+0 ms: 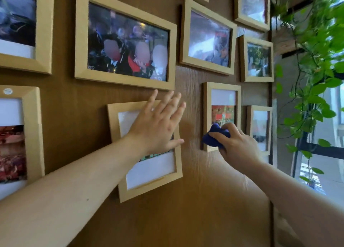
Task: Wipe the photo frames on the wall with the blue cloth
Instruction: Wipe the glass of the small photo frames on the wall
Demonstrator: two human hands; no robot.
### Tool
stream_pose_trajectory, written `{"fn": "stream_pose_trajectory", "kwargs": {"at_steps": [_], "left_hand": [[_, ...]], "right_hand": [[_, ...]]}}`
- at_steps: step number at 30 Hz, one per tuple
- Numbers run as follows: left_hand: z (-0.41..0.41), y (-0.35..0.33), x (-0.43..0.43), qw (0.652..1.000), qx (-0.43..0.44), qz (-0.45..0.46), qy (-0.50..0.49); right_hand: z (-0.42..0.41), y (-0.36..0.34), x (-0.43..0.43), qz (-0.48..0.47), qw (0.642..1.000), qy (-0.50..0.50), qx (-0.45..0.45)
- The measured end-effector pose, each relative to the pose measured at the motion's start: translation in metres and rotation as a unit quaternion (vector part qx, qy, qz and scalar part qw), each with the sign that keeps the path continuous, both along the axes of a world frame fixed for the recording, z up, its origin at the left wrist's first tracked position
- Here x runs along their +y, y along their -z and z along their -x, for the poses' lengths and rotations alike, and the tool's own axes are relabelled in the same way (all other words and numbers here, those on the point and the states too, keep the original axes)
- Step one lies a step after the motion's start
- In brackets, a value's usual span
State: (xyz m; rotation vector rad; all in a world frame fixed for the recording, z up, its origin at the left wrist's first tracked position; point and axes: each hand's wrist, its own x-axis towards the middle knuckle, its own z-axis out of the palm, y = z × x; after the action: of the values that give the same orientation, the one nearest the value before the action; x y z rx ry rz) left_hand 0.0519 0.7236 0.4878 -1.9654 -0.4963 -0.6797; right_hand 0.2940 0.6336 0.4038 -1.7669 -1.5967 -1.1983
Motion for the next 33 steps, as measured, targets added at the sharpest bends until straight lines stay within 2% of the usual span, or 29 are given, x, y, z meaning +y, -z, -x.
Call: {"fn": "stream_pose_trajectory", "kwargs": {"at_steps": [6,13,17,24,29,33], "left_hand": [[-0.071,-0.020,0.018,0.999,0.028,-0.015,0.001],[-0.117,-0.052,0.041,1.000,0.018,-0.011,0.002],[-0.124,-0.058,0.046,1.000,0.023,-0.010,0.015],[-0.150,-0.071,0.045,1.000,0.009,-0.026,-0.004],[-0.169,-0.064,0.047,0.999,-0.023,-0.004,-0.047],[-0.173,-0.056,0.051,0.997,-0.040,-0.014,-0.060]], "right_hand": [[-0.030,-0.031,0.013,-0.043,0.996,0.032,0.068],[-0.054,-0.050,0.037,-0.078,0.990,0.033,0.109],[-0.061,-0.056,0.047,-0.107,0.981,0.002,0.163],[-0.077,-0.068,0.069,-0.172,0.962,-0.058,0.202],[-0.078,-0.070,0.091,-0.178,0.959,-0.141,0.169],[-0.080,-0.067,0.100,-0.181,0.957,-0.163,0.154]]}}
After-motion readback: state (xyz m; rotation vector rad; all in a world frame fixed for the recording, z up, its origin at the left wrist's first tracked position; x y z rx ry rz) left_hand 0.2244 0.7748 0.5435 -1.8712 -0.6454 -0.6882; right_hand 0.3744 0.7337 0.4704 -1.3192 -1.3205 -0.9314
